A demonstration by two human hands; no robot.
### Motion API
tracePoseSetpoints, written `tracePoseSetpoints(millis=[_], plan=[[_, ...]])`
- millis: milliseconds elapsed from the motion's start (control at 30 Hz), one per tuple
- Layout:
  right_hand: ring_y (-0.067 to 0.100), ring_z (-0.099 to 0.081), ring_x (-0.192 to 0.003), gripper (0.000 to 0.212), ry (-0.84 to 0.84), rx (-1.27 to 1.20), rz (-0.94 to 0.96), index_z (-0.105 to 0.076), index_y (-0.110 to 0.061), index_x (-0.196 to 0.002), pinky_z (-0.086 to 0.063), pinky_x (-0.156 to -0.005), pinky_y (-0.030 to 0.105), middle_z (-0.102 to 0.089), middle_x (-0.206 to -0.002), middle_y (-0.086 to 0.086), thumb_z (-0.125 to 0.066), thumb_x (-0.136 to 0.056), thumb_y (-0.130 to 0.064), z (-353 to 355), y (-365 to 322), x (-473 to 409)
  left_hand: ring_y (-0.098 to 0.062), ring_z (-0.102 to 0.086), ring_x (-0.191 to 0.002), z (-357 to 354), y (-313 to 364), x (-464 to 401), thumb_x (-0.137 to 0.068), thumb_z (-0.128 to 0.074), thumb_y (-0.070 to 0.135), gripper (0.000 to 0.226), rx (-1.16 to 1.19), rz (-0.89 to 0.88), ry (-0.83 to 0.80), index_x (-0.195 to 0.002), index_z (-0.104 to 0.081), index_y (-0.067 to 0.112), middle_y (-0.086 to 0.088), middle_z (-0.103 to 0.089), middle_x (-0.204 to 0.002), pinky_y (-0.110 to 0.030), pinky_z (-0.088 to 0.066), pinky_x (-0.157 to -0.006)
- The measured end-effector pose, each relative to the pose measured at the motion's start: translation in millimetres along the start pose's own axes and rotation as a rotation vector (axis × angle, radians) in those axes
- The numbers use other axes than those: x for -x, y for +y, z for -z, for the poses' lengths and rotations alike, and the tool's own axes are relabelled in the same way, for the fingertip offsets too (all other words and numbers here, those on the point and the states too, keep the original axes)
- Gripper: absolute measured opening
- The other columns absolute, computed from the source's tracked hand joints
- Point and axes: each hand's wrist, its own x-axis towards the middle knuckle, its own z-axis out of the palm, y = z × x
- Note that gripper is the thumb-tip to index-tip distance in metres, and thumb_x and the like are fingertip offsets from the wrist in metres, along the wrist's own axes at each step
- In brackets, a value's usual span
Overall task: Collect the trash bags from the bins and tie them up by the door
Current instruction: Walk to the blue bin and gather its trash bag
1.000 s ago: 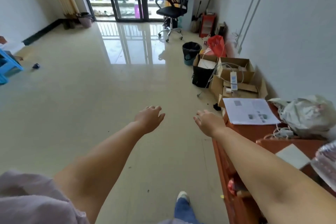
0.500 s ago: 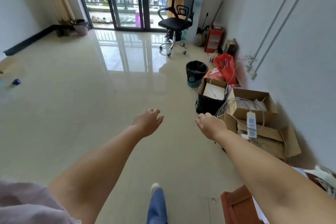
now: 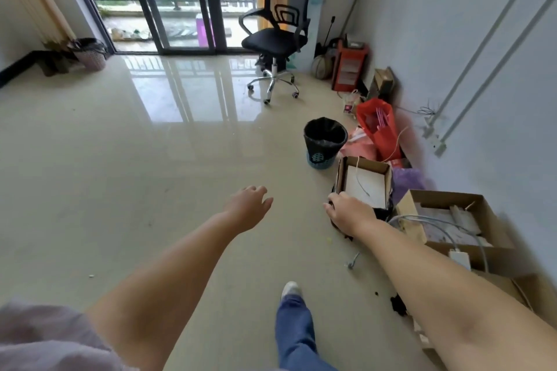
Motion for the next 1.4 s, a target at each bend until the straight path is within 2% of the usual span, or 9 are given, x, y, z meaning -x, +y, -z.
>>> tracePoseSetpoints(millis=[167, 300, 500, 733, 900, 1167, 1400], plan=[[0.034, -0.051, -0.119, 0.042, 0.006, -0.018, 0.002, -0.047, -0.012, -0.126, -0.043, -0.094, 0.044, -0.049, -0.129, 0.014, -0.029, -0.1, -0.04, 45, 4, -138, -0.029, -0.05, -0.123, 40, -20, -135, -0.099, -0.032, 0.042, 0.045, 0.041, -0.002, 0.009, -0.133, -0.046, 0.015, -0.009, -0.053, -0.134, -0.04, -0.044, -0.097], [0.035, -0.055, -0.114, 0.039, 0.025, -0.01, -0.017, -0.048, -0.01, -0.118, -0.043, -0.088, 0.043, -0.052, -0.122, 0.015, -0.03, -0.1, -0.04, 85, 5, -238, -0.029, -0.051, -0.121, 80, -29, -231, -0.099, -0.033, 0.041, 0.044, 0.056, -0.011, 0.017, -0.132, -0.046, 0.015, -0.009, -0.053, -0.133, -0.038, -0.043, -0.094], [0.032, -0.054, -0.115, 0.04, -0.025, -0.013, -0.066, -0.048, -0.013, -0.122, -0.044, -0.09, 0.042, -0.051, -0.124, 0.012, -0.029, -0.1, -0.041, 107, 1, -367, -0.028, -0.05, -0.123, 110, -60, -370, -0.1, -0.033, 0.041, 0.044, 0.055, -0.045, -0.028, -0.133, -0.046, 0.015, -0.008, -0.052, -0.134, -0.038, -0.043, -0.096], [0.033, -0.053, -0.117, 0.041, -0.001, -0.097, -0.266, -0.049, -0.012, -0.123, -0.042, -0.091, 0.041, -0.049, -0.13, 0.013, -0.029, -0.1, -0.04, 123, -10, -525, -0.029, -0.053, -0.118, 152, -106, -569, -0.099, -0.033, 0.041, 0.044, -0.007, -0.213, -0.093, -0.132, -0.047, 0.015, -0.009, -0.053, -0.13, -0.042, -0.047, -0.095], [0.032, -0.054, -0.113, 0.041, 0.017, -0.224, -0.431, -0.05, -0.013, -0.121, -0.043, -0.089, 0.04, -0.051, -0.128, 0.011, -0.028, -0.1, -0.04, 146, -24, -613, -0.029, -0.052, -0.118, 195, -127, -694, -0.099, -0.034, 0.04, 0.043, -0.128, -0.359, -0.133, -0.13, -0.049, 0.015, -0.01, -0.056, -0.127, -0.038, -0.046, -0.095], [0.033, -0.054, -0.112, 0.04, -0.002, -0.325, -0.697, -0.048, -0.014, -0.123, -0.043, -0.087, 0.041, -0.051, -0.124, 0.012, -0.027, -0.1, -0.04, 143, 6, -688, -0.027, -0.052, -0.119, 198, -89, -833, -0.099, -0.032, 0.043, 0.044, -0.196, -0.559, -0.283, -0.132, -0.047, 0.018, -0.007, -0.055, -0.128, -0.043, -0.046, -0.096], [0.034, -0.054, -0.113, 0.04, 0.028, -0.507, -0.922, -0.05, -0.012, -0.12, -0.046, -0.09, 0.042, -0.052, -0.123, 0.014, -0.028, -0.1, -0.039, 106, 68, -764, -0.026, -0.052, -0.118, 155, -25, -962, -0.099, -0.031, 0.042, 0.042, -0.302, -0.746, -0.425, -0.13, -0.048, 0.018, -0.007, -0.056, -0.126, -0.042, -0.046, -0.097]])
